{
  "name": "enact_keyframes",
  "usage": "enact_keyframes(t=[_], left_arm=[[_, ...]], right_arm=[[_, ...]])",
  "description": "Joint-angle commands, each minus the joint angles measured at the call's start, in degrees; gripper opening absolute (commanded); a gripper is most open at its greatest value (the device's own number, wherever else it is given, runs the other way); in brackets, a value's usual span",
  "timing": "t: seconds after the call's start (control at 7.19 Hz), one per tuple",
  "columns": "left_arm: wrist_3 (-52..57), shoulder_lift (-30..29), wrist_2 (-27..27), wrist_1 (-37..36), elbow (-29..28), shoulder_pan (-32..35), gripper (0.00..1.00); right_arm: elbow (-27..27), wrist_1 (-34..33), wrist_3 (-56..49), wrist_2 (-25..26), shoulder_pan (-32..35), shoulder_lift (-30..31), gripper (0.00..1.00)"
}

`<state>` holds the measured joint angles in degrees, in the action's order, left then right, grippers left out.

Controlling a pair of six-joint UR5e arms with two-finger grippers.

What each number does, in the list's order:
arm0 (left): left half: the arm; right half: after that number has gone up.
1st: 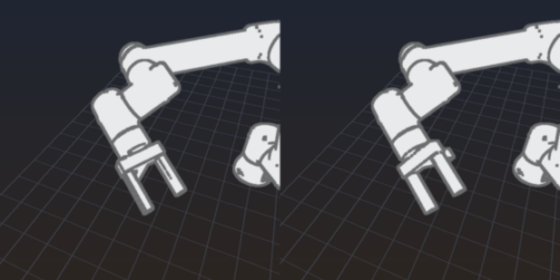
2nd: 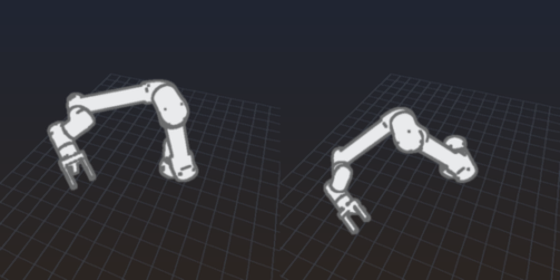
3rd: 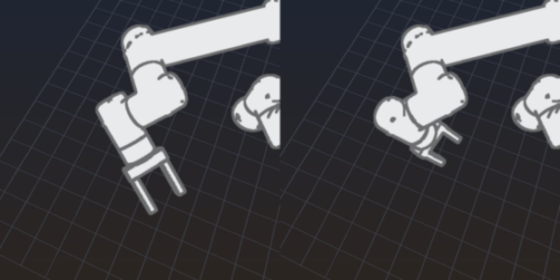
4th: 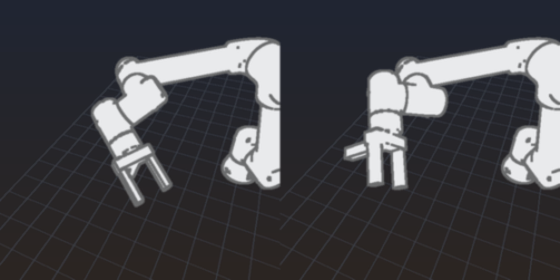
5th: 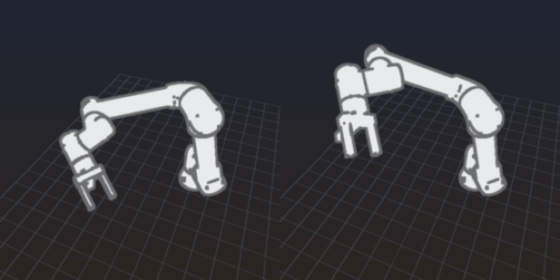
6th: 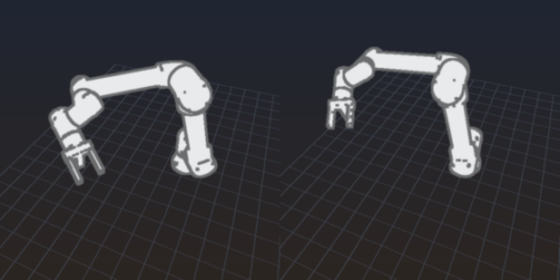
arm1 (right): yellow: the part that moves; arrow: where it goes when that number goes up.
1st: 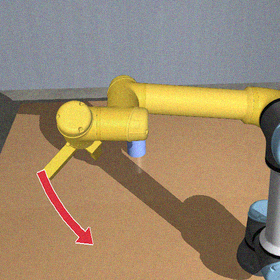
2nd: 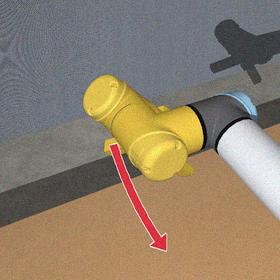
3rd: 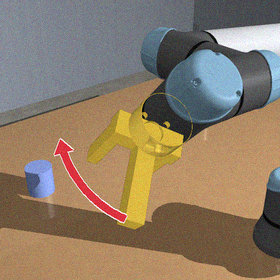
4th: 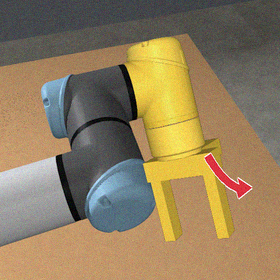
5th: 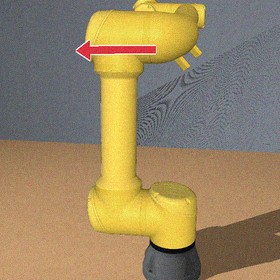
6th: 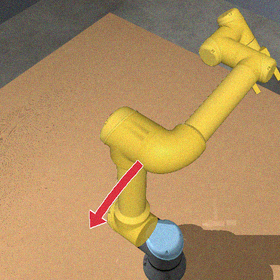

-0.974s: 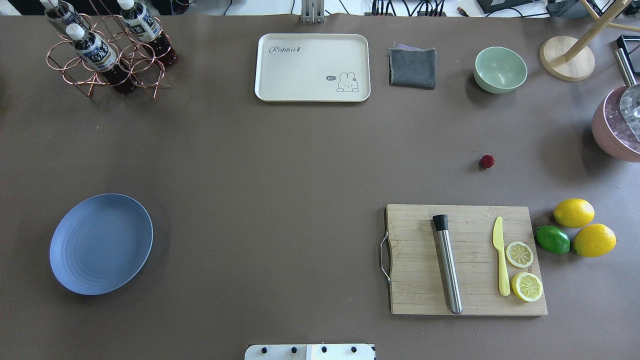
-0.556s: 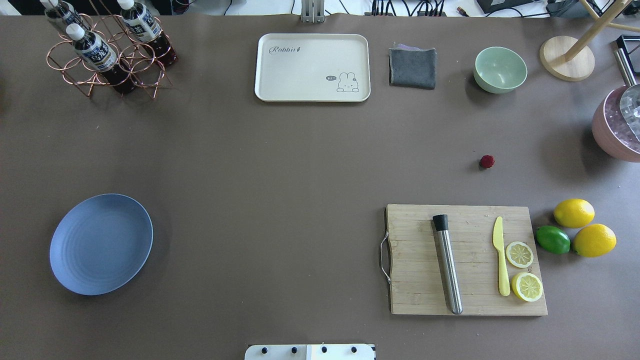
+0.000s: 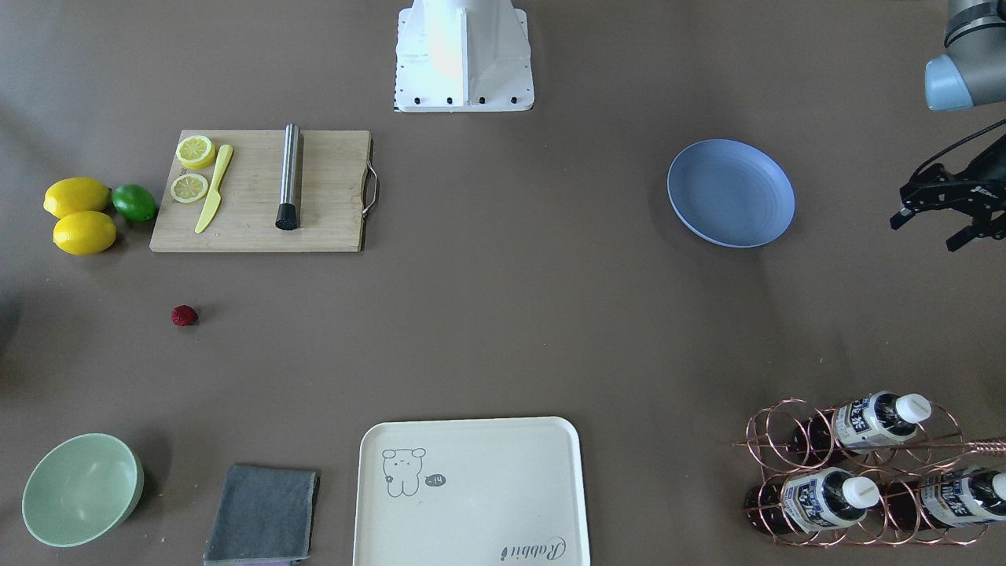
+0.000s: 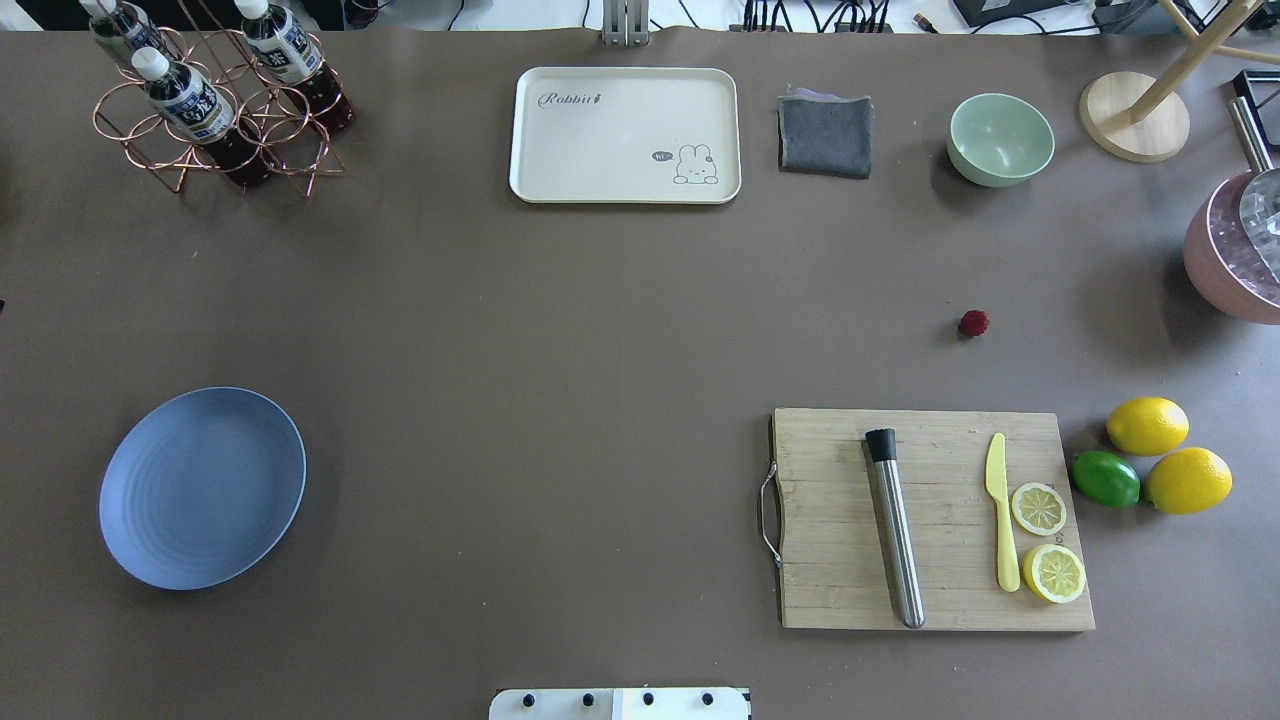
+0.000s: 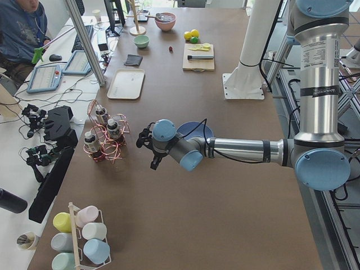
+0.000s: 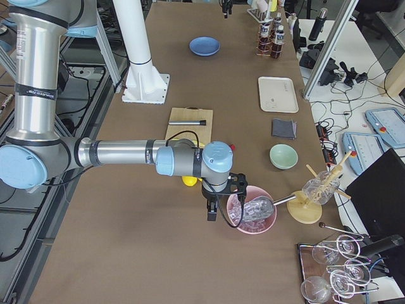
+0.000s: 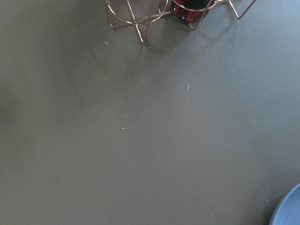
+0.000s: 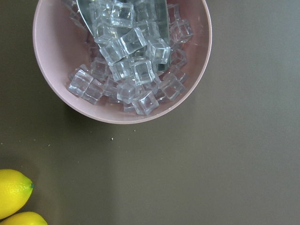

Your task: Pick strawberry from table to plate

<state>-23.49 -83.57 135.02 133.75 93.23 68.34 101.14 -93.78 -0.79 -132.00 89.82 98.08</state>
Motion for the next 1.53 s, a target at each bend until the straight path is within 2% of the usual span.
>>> enact_keyframes(t=[0.0,0.42,0.7,0.97,1.11,1.25,1.39], left_arm=[[-13.0,3.7,-3.7,12.4,-0.3,-9.9,0.99],[-24.0,3.8,-10.2,22.9,-2.6,-20.5,0.99],[-24.2,3.7,-10.6,28.2,-5.4,-21.1,0.96],[-24.1,3.8,-10.5,28.8,-5.5,-21.9,0.46],[-24.1,3.7,-10.5,28.8,-5.6,-22.5,0.38],[-24.0,3.7,-10.5,28.8,-5.5,-22.6,0.21],[-24.1,3.7,-10.5,28.9,-5.3,-22.6,0.00]], right_arm=[[-0.1,0.0,-0.1,0.0,0.0,0.0,1.00],[0.0,0.0,0.0,-0.2,-0.1,0.0,1.00],[0.0,0.0,0.0,-0.2,-0.1,0.0,1.00],[0.0,0.0,0.0,-0.2,0.0,0.0,1.00],[-0.1,0.0,0.0,-0.2,0.0,0.0,1.00],[0.0,0.0,0.0,-0.2,0.0,0.0,1.00],[-0.1,0.0,0.0,-0.2,-0.1,-0.1,1.00]])
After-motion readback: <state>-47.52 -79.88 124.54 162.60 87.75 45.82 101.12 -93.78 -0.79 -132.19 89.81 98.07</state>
